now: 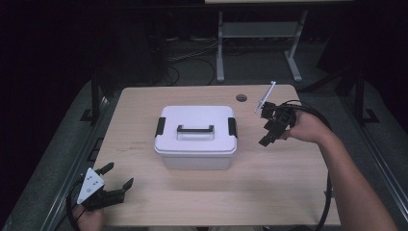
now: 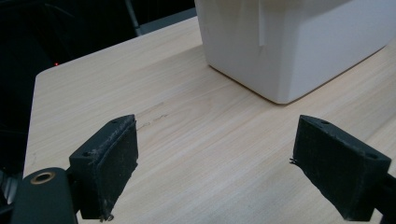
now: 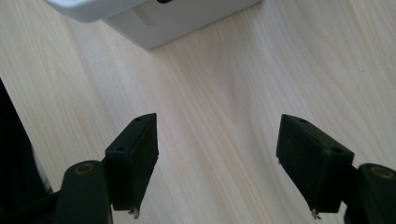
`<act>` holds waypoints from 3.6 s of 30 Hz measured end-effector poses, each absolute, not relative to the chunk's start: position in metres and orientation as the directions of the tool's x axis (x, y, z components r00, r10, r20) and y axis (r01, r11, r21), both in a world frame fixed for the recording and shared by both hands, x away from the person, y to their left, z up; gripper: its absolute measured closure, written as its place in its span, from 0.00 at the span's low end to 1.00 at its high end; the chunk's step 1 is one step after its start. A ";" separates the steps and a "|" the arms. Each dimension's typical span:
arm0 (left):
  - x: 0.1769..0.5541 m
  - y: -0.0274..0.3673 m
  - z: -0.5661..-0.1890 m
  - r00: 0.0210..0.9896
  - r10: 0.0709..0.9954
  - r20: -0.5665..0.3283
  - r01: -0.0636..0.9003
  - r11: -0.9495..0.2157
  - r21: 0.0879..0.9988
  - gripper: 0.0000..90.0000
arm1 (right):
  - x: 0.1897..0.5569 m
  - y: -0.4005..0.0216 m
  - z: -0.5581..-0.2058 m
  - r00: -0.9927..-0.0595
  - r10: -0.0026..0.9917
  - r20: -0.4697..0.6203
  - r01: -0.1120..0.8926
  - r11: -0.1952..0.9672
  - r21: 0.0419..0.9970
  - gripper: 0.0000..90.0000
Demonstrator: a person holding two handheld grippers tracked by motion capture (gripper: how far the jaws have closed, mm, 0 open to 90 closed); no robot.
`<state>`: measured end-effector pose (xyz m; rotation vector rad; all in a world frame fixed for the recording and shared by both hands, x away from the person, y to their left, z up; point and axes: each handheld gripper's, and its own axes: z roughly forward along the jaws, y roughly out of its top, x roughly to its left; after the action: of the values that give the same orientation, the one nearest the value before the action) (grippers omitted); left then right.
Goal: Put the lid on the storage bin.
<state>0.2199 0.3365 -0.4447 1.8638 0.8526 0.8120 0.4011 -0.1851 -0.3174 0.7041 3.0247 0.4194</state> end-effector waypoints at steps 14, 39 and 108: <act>0.220 0.336 -0.445 0.546 0.817 0.185 0.224 -0.355 0.908 0.15 | 0.397 -0.197 -0.330 -0.890 0.451 0.068 0.453 0.853 0.258 0.32; 0.220 0.335 -0.445 0.546 0.816 0.191 0.225 -0.362 0.905 0.15 | 0.385 -0.224 -0.360 -0.866 0.489 0.105 0.499 0.833 0.238 0.32; 0.222 0.330 -0.446 0.553 0.810 0.196 0.223 -0.370 0.902 0.15 | 0.345 -0.281 -0.427 -0.798 0.568 0.202 0.602 0.757 0.253 0.31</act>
<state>0.2221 0.3302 -0.4456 1.8811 0.8418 0.8138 0.3449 -0.2806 -0.4270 1.0193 3.0502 0.5025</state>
